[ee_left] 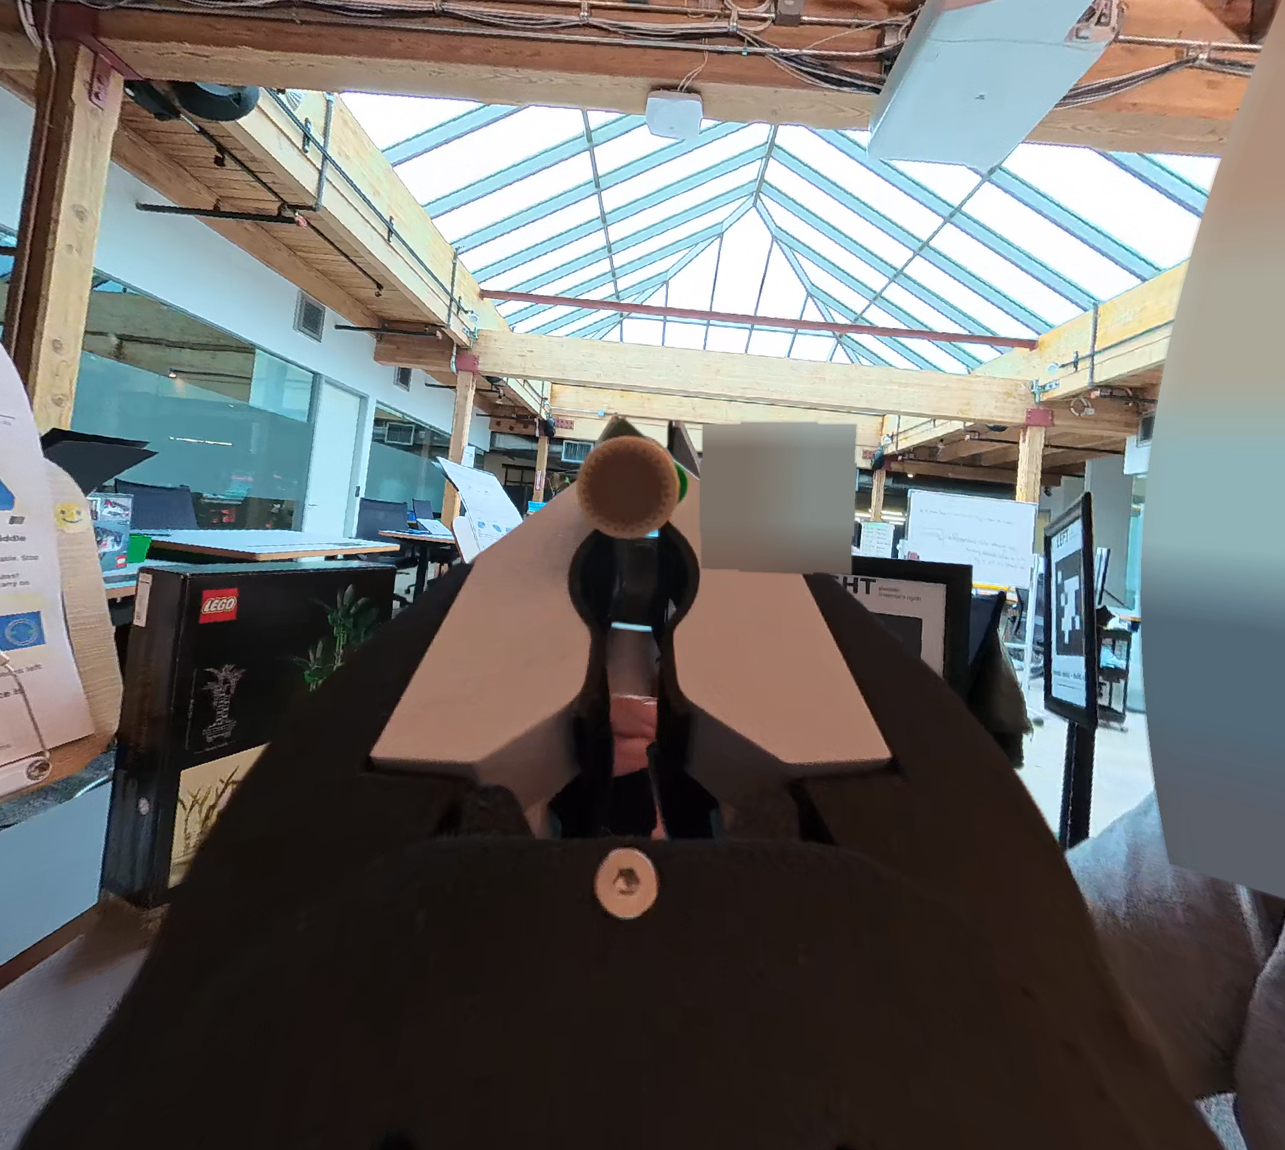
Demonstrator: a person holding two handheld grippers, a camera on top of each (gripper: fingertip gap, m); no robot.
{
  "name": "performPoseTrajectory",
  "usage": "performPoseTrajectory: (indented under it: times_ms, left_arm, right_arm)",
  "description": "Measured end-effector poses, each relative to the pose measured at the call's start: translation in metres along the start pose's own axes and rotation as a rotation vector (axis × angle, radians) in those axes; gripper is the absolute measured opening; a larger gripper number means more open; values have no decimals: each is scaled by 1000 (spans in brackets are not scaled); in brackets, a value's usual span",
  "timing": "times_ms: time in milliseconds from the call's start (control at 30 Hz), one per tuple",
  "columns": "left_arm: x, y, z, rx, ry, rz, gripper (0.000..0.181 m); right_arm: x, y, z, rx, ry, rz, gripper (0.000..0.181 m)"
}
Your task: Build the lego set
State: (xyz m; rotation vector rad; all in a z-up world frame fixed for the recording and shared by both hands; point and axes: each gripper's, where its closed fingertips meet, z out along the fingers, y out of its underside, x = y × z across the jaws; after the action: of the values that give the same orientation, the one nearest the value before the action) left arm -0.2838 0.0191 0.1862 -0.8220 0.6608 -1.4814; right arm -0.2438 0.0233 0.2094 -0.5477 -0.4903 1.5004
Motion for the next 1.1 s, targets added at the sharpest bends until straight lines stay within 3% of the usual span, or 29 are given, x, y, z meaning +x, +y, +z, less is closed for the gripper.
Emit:
performPoseTrajectory:
  times_ms: [367,633,733,800,967,1100]
  left_arm:
    - [-7,13,3,-29,-105,129,0]
    - [-5,15,5,-32,-114,169,1]
    - [-6,23,8,-65,-131,197,1]
    - [-6,30,11,-92,-142,227,1]
    - [-1,26,10,-12,-174,293,1]
    - [-1,24,9,14,-187,312,1]
  right_arm:
    - [17,-5,-10,149,86,155,19]
    - [19,-12,-13,196,88,226,14]
    - [21,-23,-19,286,82,278,10]
    - [23,-25,-21,309,81,314,1]
    - [22,-25,-21,314,99,276,0]
    - [27,-27,-26,375,119,354,0]
